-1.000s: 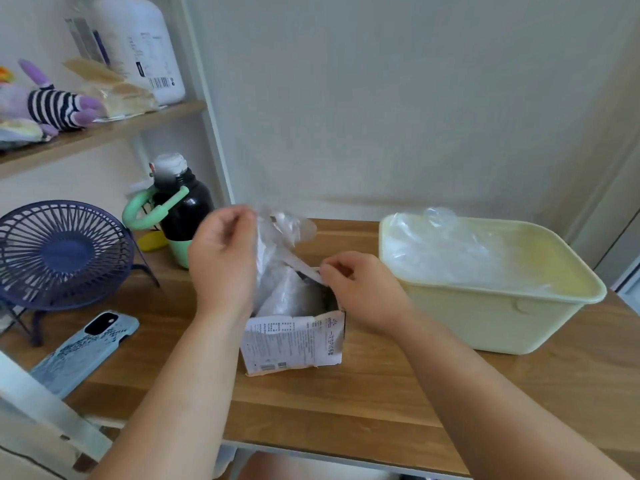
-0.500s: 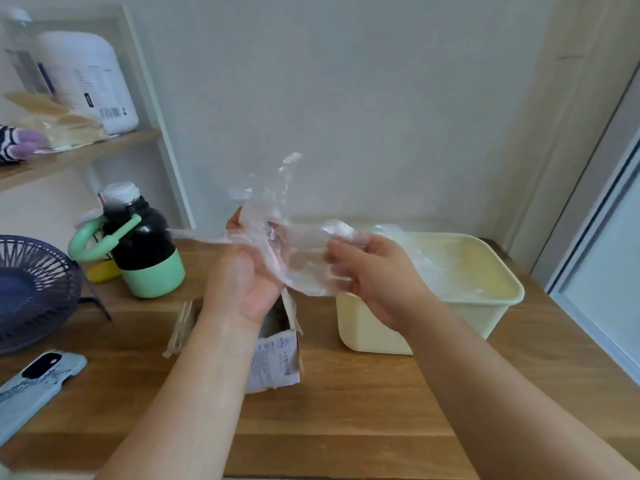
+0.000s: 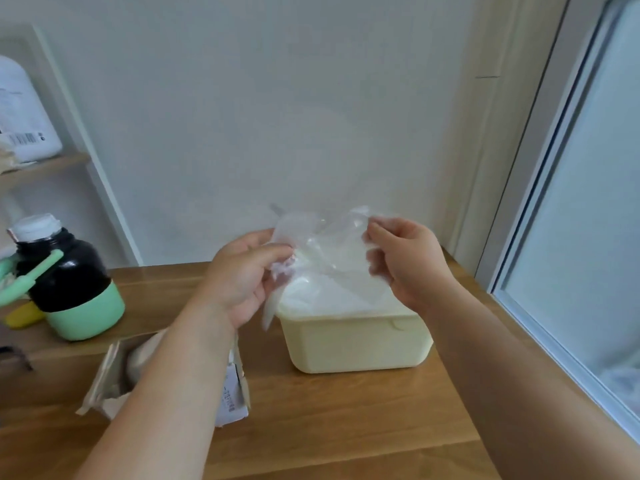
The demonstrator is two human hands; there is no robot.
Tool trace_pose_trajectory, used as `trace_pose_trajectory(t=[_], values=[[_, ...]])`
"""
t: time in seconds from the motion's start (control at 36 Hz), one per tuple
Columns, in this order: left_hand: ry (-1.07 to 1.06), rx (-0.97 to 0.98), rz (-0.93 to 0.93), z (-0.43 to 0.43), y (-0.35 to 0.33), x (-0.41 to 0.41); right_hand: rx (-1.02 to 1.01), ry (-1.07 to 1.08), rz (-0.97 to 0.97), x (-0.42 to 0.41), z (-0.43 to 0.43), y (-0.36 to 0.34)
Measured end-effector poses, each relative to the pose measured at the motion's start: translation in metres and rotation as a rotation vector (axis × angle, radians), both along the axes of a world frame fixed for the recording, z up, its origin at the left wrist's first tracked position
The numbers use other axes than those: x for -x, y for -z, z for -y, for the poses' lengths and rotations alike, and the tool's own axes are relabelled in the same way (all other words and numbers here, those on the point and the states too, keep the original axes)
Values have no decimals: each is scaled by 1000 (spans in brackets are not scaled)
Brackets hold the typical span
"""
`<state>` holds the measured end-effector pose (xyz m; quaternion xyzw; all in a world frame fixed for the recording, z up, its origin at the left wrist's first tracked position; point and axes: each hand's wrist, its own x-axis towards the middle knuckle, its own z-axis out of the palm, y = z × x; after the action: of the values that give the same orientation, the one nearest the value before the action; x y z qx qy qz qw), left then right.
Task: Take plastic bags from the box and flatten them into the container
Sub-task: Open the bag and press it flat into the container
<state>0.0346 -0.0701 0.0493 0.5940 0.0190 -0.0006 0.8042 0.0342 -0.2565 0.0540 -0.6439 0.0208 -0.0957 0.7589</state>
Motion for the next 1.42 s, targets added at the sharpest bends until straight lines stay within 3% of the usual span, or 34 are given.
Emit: trace_pose_trajectory(t=[0.14, 0.22, 0.28, 0.33, 0.39, 0.47, 0.56, 0.67, 0.89, 0.94, 1.0, 1.08, 1.19, 1.25, 1.28, 1.36, 1.42], values=[[-119, 114, 7, -2, -5, -13, -29, 71, -13, -6, 14, 1], [-273, -37, -17, -3, 3, -21, 5, 134, -41, -11, 20, 5], [-494, -207, 21, -4, 9, -23, 103, 146, -78, -16, 25, 10], [-706, -347, 247, 1, 5, -12, 207, 126, -131, -24, 29, 15], [-731, -508, 624, 11, -3, 1, 302, 104, -177, -31, 33, 20], [-319, -844, 951, 25, -4, 0, 573, 81, -210, -41, 40, 30], [207, -1119, 814, 45, 4, -9, 818, 34, -197, -47, 42, 38], [486, -1464, 434, 57, 22, -29, 901, -13, -183, -51, 44, 41], [687, -1742, 0, 53, 24, -46, 891, -20, -55, -59, 57, 43], [660, -1866, -27, 53, 21, -46, 845, -13, 28, -60, 54, 41], [499, -1985, 40, 52, 16, -45, 767, 33, 122, -60, 52, 39], [120, -2002, 239, 51, 13, -42, 740, 75, 144, -62, 54, 37], [-337, -1713, 754, 52, 28, -42, 1078, -26, -95, -66, 61, 44], [-165, -1591, 928, 57, 28, -43, 1189, -66, -159, -67, 59, 46], [7, -1559, 908, 61, 27, -45, 1240, -65, -155, -67, 57, 46], [497, -1584, 512, 68, 33, -54, 1370, -5, -109, -65, 54, 43], [643, -1641, 293, 68, 38, -59, 1418, 51, -72, -63, 54, 41]])
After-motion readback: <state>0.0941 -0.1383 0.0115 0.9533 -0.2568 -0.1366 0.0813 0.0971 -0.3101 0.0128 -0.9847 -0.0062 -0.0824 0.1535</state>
